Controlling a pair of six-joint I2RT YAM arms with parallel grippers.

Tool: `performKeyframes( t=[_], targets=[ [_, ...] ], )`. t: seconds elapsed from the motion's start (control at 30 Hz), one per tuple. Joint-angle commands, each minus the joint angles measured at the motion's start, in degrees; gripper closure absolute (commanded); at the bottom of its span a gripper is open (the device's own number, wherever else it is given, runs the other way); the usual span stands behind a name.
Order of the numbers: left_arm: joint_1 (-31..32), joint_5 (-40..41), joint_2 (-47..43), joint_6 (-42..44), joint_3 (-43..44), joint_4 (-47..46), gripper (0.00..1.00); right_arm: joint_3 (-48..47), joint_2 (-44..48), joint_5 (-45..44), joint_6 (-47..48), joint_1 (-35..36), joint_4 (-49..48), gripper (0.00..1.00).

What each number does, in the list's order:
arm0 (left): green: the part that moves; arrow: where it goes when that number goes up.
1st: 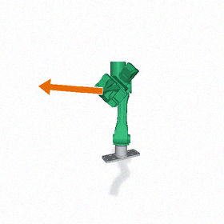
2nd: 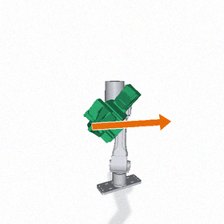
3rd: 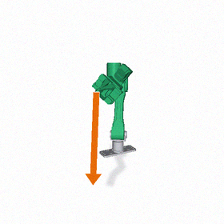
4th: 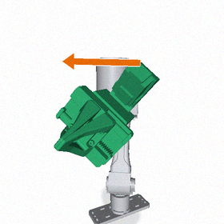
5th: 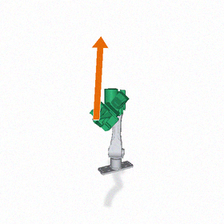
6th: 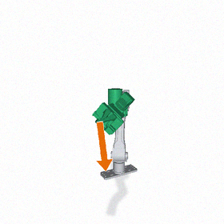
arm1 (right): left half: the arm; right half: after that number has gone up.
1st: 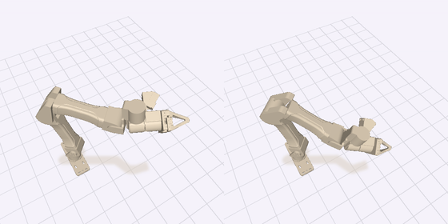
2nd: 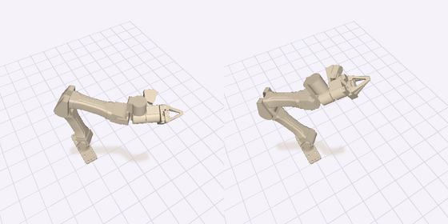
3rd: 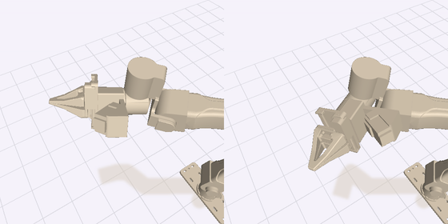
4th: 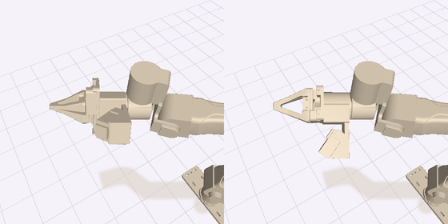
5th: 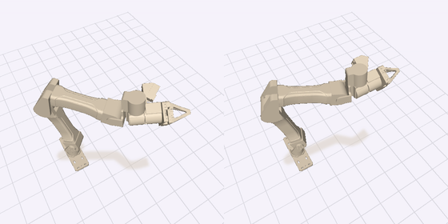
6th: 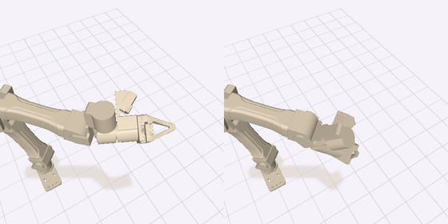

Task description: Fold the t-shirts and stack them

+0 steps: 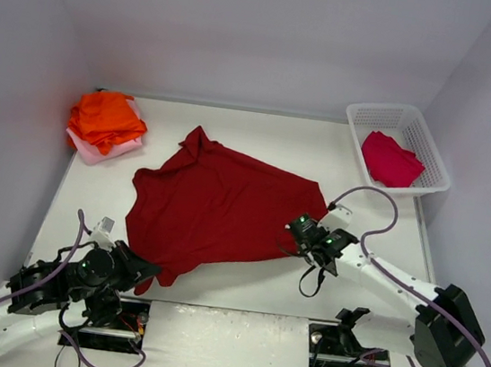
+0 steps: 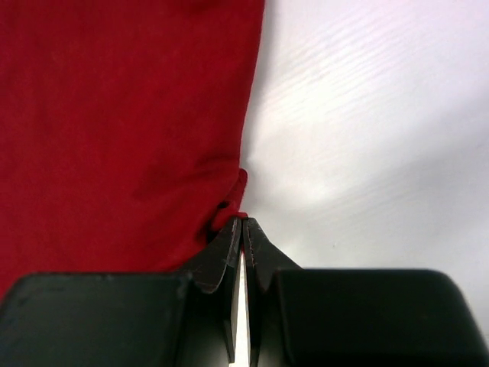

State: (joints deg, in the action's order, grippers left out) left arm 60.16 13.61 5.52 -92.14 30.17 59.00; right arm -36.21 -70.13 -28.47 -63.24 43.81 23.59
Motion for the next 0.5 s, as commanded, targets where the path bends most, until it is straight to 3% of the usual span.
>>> performKeyframes(
  t=[0.0, 0.23, 0.47],
  targets=[
    [0.13, 1.51, 2.3, -0.15, 0.41, -1.69, 1.0, -1.15, 5.08, -3.61, 2.33, -3.38, 1.63, 1.0],
    [0.04, 2.47, 10.29, 2.84, 2.51, -5.39, 1.0, 0.34, 5.97, -0.72, 1.63, -4.17, 1.98, 1.0],
    [-0.04, 4.67, 13.64, 4.69, 4.45, -6.97, 1.0, 1.93, 6.41, -0.01, -1.09, 0.04, 2.77, 1.0]
  ],
)
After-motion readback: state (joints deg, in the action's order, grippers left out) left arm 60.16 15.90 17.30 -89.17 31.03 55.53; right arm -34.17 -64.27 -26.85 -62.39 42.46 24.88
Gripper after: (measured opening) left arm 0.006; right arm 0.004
